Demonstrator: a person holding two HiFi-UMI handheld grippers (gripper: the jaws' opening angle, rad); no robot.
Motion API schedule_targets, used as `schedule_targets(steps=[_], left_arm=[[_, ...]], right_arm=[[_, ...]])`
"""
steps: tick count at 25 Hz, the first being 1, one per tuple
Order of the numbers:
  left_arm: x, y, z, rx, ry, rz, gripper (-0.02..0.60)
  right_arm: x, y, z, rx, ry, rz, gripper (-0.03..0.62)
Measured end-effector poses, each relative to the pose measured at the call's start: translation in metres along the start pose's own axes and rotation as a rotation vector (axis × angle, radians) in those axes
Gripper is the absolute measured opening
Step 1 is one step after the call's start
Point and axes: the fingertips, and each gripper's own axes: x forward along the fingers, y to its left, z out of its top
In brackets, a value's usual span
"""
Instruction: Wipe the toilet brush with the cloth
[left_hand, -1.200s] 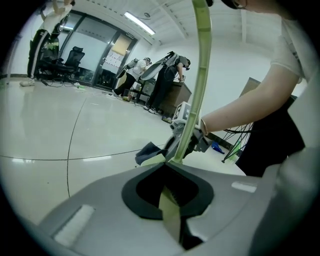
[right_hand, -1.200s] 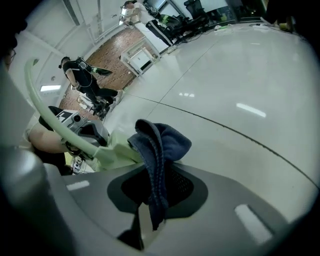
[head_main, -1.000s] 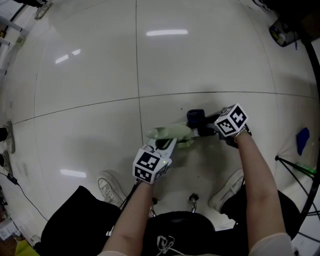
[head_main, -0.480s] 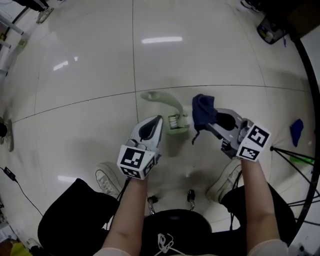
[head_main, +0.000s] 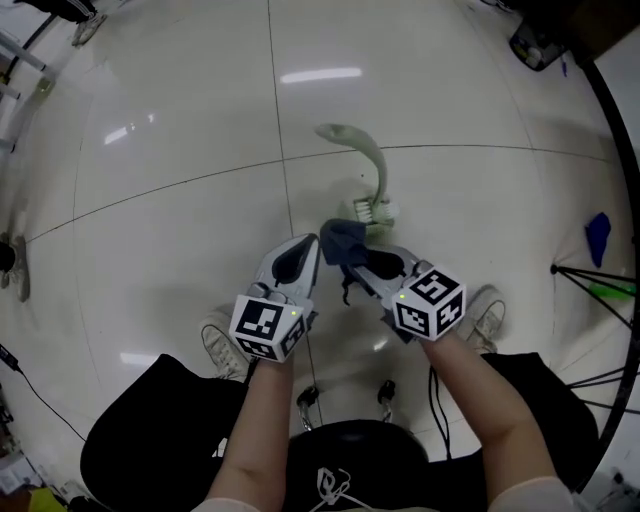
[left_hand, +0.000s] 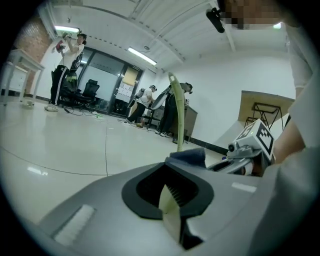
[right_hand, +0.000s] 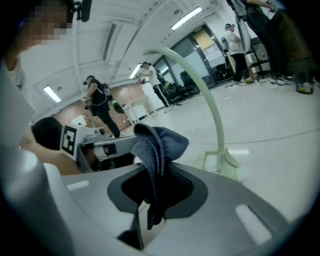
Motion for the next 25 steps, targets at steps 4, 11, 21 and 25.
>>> schedule_targets(steps=[4,11,21,25], left_arm=[[-0.013,0.012,-0.005,-0.024,-0.012,0.02,0.006],[-0.032,0.026,-0.013,-0.081,-0.034,0.029,0.006],[-0.036,0.049,-0.028,-0.077,0.009,0.016,0.006],[-0.033,0.05,-0.029,-0.08,0.008,0.008,0.006]], right_arm=[[0.026,-0.021,-0.013,0.227,0.001,-0.245,0.072],[0.062,-0.038,-0.007,0.424,-0.061,-0.373,0.066],[0.08,-0.064,-0.037,0.643,-0.087,-0.473,0.066],[0.077,-0.073,-0.065,0.661,-0.047,-0.502,0.066]])
